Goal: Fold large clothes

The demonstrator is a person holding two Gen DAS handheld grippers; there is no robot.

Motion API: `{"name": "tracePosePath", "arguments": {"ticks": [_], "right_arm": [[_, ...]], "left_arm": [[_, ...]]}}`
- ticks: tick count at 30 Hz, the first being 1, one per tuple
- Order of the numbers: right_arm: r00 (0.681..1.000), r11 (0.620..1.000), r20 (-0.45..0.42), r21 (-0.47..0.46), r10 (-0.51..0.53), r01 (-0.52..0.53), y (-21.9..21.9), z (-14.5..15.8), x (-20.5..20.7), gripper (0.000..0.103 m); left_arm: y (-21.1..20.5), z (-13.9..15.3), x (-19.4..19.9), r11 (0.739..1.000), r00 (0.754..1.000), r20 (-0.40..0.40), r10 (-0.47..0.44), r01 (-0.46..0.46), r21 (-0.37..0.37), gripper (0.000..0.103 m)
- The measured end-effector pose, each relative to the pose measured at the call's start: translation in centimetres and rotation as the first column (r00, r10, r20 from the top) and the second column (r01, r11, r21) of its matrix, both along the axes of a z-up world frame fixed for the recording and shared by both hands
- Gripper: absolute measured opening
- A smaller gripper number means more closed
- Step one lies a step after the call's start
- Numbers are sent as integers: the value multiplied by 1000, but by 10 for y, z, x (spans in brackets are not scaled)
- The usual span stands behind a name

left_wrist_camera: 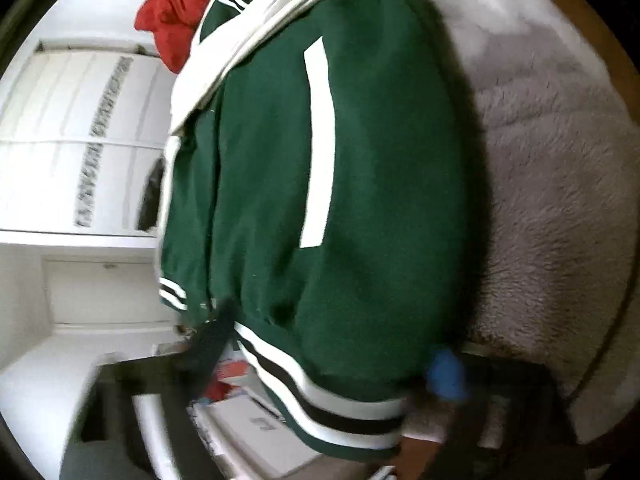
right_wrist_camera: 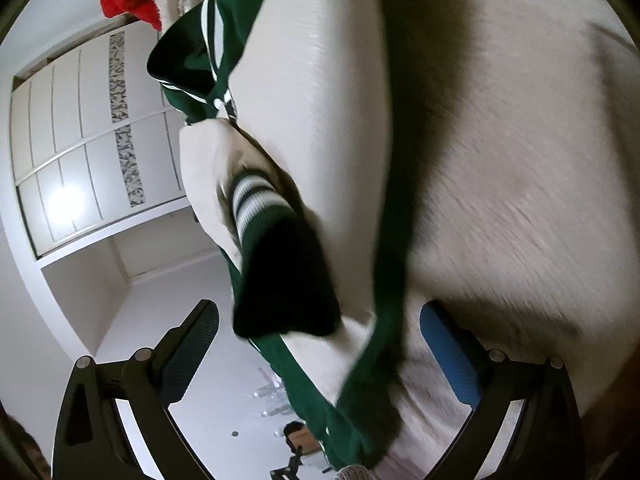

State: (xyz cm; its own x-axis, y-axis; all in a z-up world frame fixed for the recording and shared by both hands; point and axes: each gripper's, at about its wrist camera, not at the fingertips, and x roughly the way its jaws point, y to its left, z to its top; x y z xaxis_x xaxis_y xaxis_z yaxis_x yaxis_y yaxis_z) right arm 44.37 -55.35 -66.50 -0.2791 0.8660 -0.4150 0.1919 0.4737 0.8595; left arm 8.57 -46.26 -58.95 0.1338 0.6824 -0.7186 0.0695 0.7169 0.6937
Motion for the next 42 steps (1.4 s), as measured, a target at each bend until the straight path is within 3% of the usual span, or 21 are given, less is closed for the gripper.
{"name": "tracePosePath", "arguments": {"ticks": [1,6,8,10,11,12,15,21,26,30,32,34,35,37,38,40,42], "right_arm": [[1000,1000,4,5,4,-4,6,-1,3,102],[999,999,18,-35,41,-40,32,-8,11,103],[1000,998,13,-59,-1,1,33,-7,13,101],[999,995,30,-100,-18,21,34,-2,13,86],[999,993,44,-117,-29,34,34,3,12,50],[998,992,38,-121,-42,46,34,7,10,38],[994,981,86,-175,-64,78,40,37,5,25],[971,964,235,-244,-44,102,78,135,7,21],[953,934,303,-343,12,97,165,202,14,21],[945,895,320,-438,69,83,257,225,21,21],[940,858,319,-510,117,66,321,224,23,21],[934,813,311,-581,176,40,378,214,24,21],[928,782,309,-623,209,32,412,209,22,21],[916,721,303,-692,263,22,454,193,25,21],[915,692,294,-722,276,24,474,181,26,21],[920,658,279,-753,275,31,496,162,28,21],[929,634,257,-773,268,31,517,148,35,25]], "left_arm": [[-1,3,0,1000,1000,4,-8,8,5,19],[8,22,1,999,999,40,6,-4,-52,18],[13,29,2,998,999,52,7,-3,-68,18],[9,38,1,997,997,71,0,6,-83,17],[8,42,0,996,997,80,-1,9,-91,17],[10,49,-1,994,996,95,1,9,-108,17],[25,69,-3,988,991,132,4,16,-156,17],[76,119,-10,952,977,211,38,29,-306,16],[157,158,-12,905,959,262,103,19,-425,16],[245,169,-11,832,935,264,236,-54,-551,16],[293,163,-10,784,922,239,305,-101,-612,16],[352,146,-8,706,904,185,384,-158,-690,16],[372,139,-8,681,895,171,411,-177,-710,16],[428,108,-5,606,877,112,468,-226,-763,16],[444,97,-4,584,869,95,485,-240,-776,16],[488,68,2,498,854,34,520,-271,-824,17],[516,51,5,430,837,-2,547,-284,-857,17]]}}
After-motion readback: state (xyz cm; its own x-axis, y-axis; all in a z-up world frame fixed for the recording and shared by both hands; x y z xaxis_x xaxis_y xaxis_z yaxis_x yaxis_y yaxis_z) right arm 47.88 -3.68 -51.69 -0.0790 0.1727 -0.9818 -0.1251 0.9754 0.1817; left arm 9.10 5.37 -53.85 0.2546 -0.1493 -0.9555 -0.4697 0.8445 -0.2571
